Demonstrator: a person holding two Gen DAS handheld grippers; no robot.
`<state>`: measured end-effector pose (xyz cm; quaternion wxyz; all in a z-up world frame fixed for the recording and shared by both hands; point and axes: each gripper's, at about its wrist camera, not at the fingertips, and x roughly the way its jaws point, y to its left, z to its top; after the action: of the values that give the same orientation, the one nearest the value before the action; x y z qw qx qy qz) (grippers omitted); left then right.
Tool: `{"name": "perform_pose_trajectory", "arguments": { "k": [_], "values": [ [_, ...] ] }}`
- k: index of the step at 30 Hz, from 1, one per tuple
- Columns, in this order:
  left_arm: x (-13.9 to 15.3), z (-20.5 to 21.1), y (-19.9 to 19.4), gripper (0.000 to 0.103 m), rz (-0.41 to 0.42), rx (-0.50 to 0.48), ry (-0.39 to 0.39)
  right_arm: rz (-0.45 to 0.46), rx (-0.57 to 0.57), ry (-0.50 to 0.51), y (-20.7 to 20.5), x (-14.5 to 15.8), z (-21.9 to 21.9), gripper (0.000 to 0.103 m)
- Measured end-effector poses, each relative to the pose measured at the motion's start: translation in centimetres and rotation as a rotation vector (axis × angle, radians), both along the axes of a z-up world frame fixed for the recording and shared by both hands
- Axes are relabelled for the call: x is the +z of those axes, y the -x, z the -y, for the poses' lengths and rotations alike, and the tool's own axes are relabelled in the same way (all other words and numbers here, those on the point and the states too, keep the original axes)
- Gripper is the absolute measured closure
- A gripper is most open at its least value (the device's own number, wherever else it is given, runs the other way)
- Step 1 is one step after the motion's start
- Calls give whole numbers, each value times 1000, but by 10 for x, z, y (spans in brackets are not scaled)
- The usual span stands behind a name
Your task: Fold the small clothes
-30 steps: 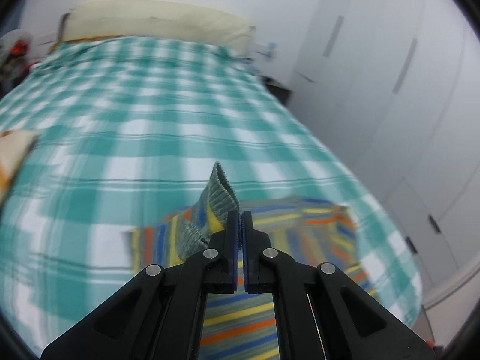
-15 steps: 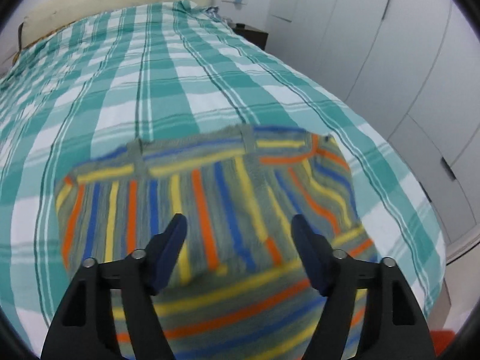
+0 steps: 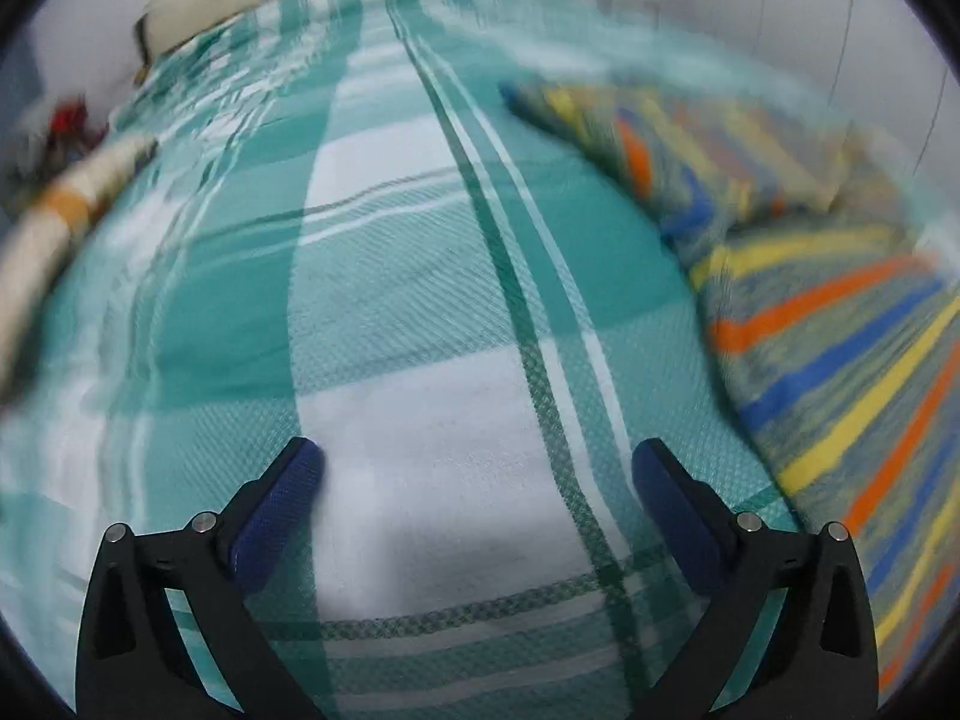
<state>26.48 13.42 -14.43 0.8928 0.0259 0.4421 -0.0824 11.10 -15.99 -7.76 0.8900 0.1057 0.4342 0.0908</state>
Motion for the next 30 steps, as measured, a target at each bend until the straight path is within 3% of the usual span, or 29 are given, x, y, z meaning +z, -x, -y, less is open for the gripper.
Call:
{"name": "perform_pose_trajectory", "arguments": {
  "k": [2, 6, 12, 17, 30],
  "values": [
    [1, -1, 0, 0, -5, 6, 7, 1, -4, 31, 0, -1, -2, 43],
    [-1, 11, 3, 0, 7, 3, -69, -13, -27, 118, 4, -3, -8, 43],
    [-1, 6, 3, 0, 7, 5, -54, -41, -36, 207, 4, -1, -23, 43],
    [-1, 5, 2, 0, 7, 4, -57, -63, -67, 241, 6, 0, -35, 43],
    [-1, 5, 2, 0, 7, 5, -55, -238, -195, 284, -9, -17, -49, 43]
  ]
}}
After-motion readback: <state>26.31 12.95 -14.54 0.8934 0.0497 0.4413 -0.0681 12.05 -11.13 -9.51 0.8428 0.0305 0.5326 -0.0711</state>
